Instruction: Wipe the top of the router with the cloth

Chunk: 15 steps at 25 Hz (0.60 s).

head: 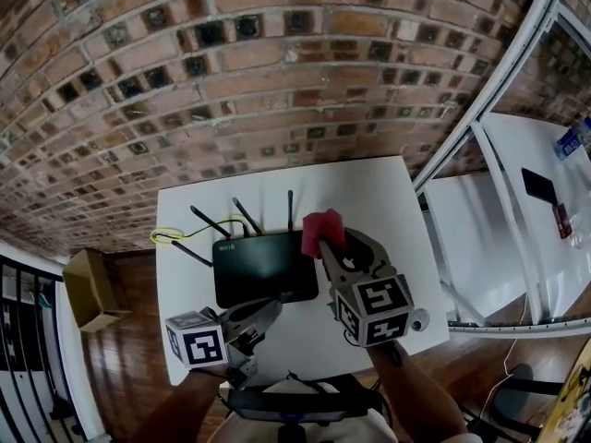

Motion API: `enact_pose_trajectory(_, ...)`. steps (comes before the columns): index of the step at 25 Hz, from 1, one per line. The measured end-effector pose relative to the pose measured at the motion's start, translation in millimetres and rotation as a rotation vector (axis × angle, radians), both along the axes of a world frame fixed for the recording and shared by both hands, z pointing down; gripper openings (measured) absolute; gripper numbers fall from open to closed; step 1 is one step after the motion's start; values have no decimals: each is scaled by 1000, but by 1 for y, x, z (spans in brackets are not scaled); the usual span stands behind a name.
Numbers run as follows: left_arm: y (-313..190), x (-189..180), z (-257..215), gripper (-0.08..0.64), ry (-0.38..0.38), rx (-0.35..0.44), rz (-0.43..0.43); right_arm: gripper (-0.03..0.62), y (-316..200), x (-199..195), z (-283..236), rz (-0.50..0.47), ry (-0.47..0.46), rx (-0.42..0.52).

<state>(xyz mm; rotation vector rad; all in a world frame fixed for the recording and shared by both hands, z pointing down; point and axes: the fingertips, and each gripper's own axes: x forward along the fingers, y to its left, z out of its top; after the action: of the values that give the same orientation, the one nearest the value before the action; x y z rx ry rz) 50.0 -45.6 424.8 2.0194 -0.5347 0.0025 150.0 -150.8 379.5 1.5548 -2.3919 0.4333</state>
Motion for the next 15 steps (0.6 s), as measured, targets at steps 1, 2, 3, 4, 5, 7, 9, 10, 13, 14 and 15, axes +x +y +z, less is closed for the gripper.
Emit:
enact_pose_trajectory(1, -1, 4, -2, 23, -2, 2, -2, 140, -1, 3, 1, -4, 21, 6)
enact_pose_trajectory(2, -1, 7, -2, 23, -4, 2, -3, 141, -3, 7, 5, -6, 37, 4)
enact_pose_trajectory(3, -1, 10, -2, 23, -6, -1, -5, 141, -4, 9, 11, -8, 49, -5)
enact_pose_trajectory(4, 0, 13, -1, 23, -7, -3, -6, 141, -4, 12, 18, -11, 61, -17)
enact_pose_trajectory(5, 0, 16, -1, 23, -10, -2, -9, 140, -4, 14, 25, -15, 71, -28)
enact_pose_trajectory(7, -1, 20, -2, 23, -18, -1, -14, 141, -4, 16, 38, -29, 88, -47)
enact_pose_trajectory(9, -1, 23, -1, 23, -24, -4, -21, 140, -3, 18, 48, -46, 103, -60)
enact_pose_trajectory(10, 0, 24, 1, 23, -27, -7, -25, 140, -3, 18, 52, -54, 111, -65)
enact_pose_trajectory(13, -2, 26, 4, 23, -36, -7, -34, 140, -3, 21, 70, -77, 136, -95)
enact_pose_trajectory(14, -4, 27, 6, 23, -37, -5, -36, 140, -4, 22, 76, -81, 139, -107)
enact_pose_trajectory(15, -5, 28, 8, 23, -38, -4, -38, 141, -5, 23, 82, -85, 138, -117)
